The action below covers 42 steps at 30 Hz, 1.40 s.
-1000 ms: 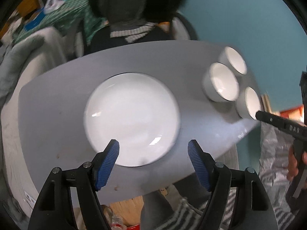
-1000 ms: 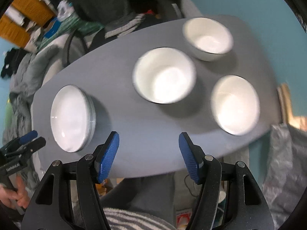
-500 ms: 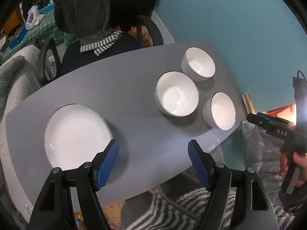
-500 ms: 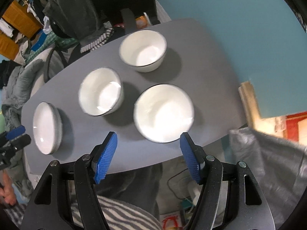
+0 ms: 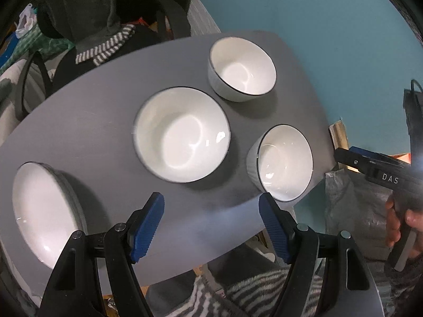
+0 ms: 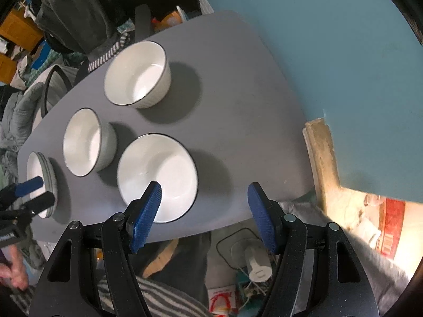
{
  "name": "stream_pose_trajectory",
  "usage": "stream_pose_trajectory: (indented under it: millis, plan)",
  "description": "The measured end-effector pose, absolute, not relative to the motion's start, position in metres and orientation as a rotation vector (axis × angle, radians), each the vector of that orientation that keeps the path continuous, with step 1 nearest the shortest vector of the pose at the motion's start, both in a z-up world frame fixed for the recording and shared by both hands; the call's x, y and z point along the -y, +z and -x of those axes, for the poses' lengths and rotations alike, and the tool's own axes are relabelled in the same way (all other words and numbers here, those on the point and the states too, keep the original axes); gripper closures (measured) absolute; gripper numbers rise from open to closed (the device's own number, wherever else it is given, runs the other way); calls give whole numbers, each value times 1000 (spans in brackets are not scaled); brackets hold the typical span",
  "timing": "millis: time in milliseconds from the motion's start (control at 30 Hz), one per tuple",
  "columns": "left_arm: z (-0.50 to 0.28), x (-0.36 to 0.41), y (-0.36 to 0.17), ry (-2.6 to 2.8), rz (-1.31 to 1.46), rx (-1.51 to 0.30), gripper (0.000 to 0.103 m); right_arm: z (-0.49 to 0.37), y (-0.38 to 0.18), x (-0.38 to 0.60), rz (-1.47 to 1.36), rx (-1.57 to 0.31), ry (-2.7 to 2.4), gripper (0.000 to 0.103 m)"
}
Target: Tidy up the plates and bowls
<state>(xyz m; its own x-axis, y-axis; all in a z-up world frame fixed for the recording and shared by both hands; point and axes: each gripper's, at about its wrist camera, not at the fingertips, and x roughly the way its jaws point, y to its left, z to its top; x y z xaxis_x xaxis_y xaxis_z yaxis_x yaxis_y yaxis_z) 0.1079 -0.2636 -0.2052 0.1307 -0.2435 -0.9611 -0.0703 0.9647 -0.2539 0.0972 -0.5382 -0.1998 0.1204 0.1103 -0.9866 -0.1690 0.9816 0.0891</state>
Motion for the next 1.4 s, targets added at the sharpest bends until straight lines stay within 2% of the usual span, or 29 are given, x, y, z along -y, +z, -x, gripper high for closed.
stream_pose_trajectory:
  millis: [333, 633, 1267, 1333, 1400]
  plan:
    - [-126, 308, -245, -106, 244, -1498, 27, -117, -230, 537, 105, -1475, 264, 36]
    - [-132, 316, -268, -75, 291, -1545, 27, -118, -246, 529, 191, -1499, 330, 36]
    - [-139, 340, -293, -74, 267, -1574, 27, -128, -267, 518, 243, -1555, 384, 36]
    - [-141, 341, -296, -70, 275, -1580, 27, -130, -269, 516, 241, -1559, 383, 38]
    - [-142, 341, -299, -63, 282, -1587, 28, -132, -271, 513, 237, -1567, 379, 46]
